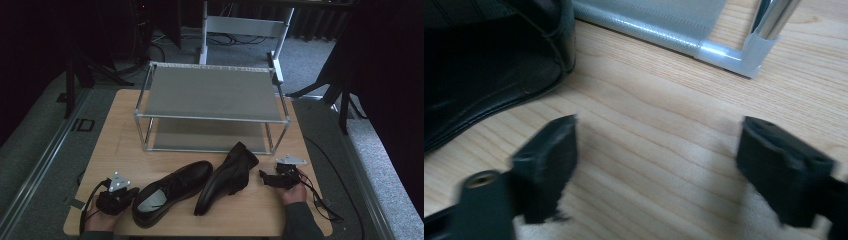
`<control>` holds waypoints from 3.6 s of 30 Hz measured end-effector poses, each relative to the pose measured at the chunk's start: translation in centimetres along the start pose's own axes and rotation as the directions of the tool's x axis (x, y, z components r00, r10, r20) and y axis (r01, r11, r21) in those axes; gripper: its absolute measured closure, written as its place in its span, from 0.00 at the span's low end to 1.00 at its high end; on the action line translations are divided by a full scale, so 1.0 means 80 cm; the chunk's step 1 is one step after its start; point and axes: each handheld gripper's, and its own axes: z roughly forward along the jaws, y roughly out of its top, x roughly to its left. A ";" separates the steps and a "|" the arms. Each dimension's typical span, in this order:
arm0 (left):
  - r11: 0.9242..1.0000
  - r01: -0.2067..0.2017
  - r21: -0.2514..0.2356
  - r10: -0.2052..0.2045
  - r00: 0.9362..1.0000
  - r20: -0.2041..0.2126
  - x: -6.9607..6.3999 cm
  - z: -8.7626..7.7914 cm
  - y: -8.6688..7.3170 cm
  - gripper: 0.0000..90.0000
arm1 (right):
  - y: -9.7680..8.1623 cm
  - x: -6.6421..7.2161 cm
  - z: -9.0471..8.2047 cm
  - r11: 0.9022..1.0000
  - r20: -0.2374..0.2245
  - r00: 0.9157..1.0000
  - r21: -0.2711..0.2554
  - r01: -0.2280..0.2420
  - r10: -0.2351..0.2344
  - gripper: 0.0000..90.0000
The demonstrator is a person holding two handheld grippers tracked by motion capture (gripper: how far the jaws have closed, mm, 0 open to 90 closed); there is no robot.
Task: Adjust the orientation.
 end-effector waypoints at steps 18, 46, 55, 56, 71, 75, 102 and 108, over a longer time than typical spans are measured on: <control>1.000 -0.027 0.009 0.026 0.995 0.091 -0.014 -0.001 -0.007 1.00 | 0.041 0.022 0.001 0.990 -0.097 0.987 -0.058 0.125 -0.130 0.35; 0.979 -0.202 0.015 0.190 0.944 0.271 -0.088 0.020 0.003 1.00 | 0.066 0.033 0.021 0.971 -0.152 0.960 -0.087 0.222 -0.233 0.67; 0.980 -0.197 0.009 0.187 0.942 0.279 -0.087 0.021 0.002 1.00 | 0.066 0.033 0.018 0.970 -0.156 0.959 -0.083 0.228 -0.238 0.73; 0.980 -0.197 0.007 0.187 0.942 0.279 -0.087 0.021 0.002 1.00 | 0.066 0.033 0.016 0.969 -0.148 0.959 -0.080 0.232 -0.241 0.74; 0.976 -0.219 0.002 0.210 0.937 0.279 -0.092 0.023 0.004 1.00 | 0.051 0.020 -0.049 0.978 0.025 0.979 -0.032 0.204 -0.203 0.82; 0.972 -0.234 0.000 0.226 0.935 0.273 -0.096 0.023 0.004 1.00 | 0.040 0.007 -0.064 0.987 0.060 0.985 0.038 0.159 -0.161 0.83; 0.956 -0.293 -0.034 0.288 0.903 0.318 -0.126 0.040 0.020 0.96 | 0.067 -0.024 -0.077 0.999 0.115 0.993 0.046 0.003 -0.008 0.77; 0.950 -0.309 -0.038 0.303 0.893 0.333 -0.133 0.045 0.025 0.96 | 0.060 -0.014 -0.090 0.994 0.158 0.987 0.104 -0.018 0.002 0.77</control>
